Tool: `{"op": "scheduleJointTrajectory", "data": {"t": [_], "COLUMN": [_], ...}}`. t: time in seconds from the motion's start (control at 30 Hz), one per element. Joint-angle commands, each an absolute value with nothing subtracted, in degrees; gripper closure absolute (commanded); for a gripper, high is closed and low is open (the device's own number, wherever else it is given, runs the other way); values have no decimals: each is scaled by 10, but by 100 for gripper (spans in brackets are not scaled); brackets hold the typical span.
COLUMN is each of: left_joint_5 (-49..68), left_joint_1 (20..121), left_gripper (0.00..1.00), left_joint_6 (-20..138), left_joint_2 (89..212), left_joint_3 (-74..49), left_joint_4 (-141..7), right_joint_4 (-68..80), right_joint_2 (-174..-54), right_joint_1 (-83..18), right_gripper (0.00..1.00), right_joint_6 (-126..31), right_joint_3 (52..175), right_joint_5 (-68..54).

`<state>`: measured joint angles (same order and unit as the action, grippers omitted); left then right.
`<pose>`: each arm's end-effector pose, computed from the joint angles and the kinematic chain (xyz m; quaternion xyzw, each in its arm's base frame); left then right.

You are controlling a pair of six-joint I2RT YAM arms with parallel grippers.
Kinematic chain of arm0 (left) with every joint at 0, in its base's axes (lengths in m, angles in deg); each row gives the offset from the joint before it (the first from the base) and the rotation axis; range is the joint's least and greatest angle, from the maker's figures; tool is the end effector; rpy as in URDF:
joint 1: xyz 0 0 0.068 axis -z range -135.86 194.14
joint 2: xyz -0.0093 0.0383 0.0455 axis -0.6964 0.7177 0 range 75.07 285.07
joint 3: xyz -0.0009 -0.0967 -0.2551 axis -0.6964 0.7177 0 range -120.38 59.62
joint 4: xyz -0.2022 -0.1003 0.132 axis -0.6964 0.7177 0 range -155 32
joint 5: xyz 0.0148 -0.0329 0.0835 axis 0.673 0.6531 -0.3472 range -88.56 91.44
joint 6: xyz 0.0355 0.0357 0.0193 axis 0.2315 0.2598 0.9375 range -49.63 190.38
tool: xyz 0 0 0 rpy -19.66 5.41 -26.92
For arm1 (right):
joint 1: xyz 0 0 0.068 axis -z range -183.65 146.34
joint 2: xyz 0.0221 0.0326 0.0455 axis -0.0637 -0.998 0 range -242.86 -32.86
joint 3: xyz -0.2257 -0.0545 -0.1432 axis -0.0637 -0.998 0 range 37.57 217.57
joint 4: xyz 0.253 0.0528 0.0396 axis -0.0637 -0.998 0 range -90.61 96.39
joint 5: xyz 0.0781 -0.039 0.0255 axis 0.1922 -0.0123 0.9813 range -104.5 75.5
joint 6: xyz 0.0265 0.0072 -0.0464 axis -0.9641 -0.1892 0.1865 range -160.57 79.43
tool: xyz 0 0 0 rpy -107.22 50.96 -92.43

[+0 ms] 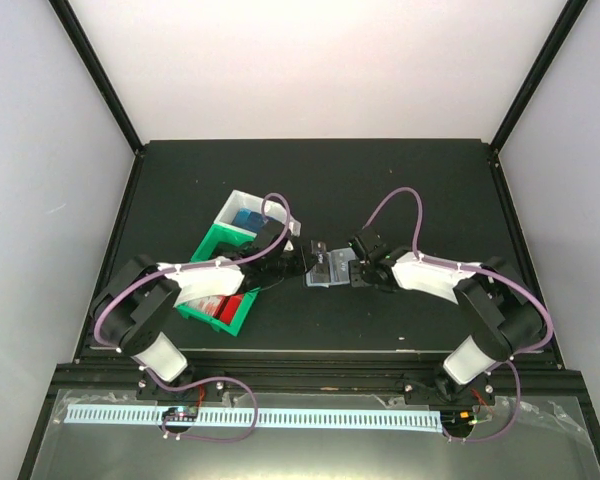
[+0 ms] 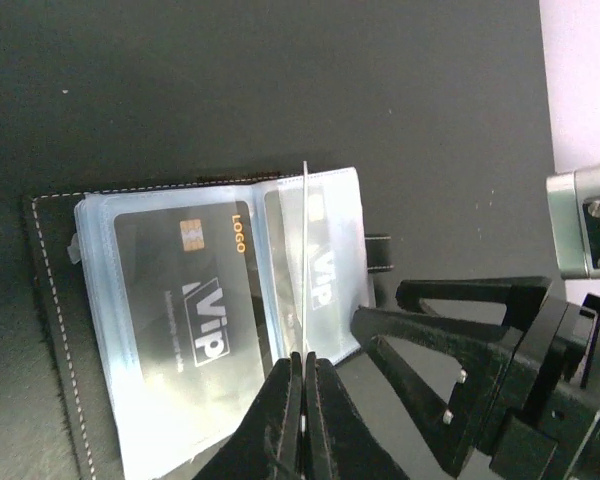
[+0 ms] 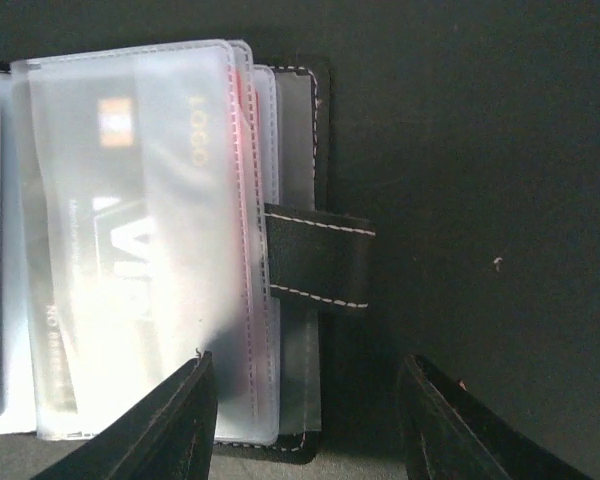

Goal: Put the credit cards into the card holder
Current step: Insert the credit card into the card holder.

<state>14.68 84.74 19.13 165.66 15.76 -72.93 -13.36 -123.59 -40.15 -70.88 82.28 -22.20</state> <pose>0.2370 -0.2137 0.1721 -0.0335 0.8966 -0.3806 0.2239 0.2291 0.1636 0.1431 -0.0386 0.9749 0.0604 0.2110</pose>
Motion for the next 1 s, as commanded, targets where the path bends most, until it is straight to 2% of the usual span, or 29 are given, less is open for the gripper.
{"op": "scheduleJointTrajectory", "data": {"t": [0.0, 0.5, 0.73, 0.97], "left_joint_5": [136, 104, 52, 81], "left_joint_1": [854, 887, 895, 896], "left_gripper": [99, 98, 98, 98], "left_joint_6": [138, 71, 55, 36], "left_joint_2": [1685, 1743, 1759, 1788], "left_joint_3": [167, 200, 184, 168], "left_joint_4": [-821, -894, -875, -897], "right_joint_4": [-140, -139, -138, -140], "right_joint_2": [-1254, -1247, -1230, -1223], "right_joint_1": [-399, -398, -399, -399], "right_gripper": [50, 52, 52, 52], "right_joint_6": [-705, -727, -736, -740], "right_joint_3": [828, 810, 802, 799], "right_joint_5": [-247, -233, -226, -224]}}
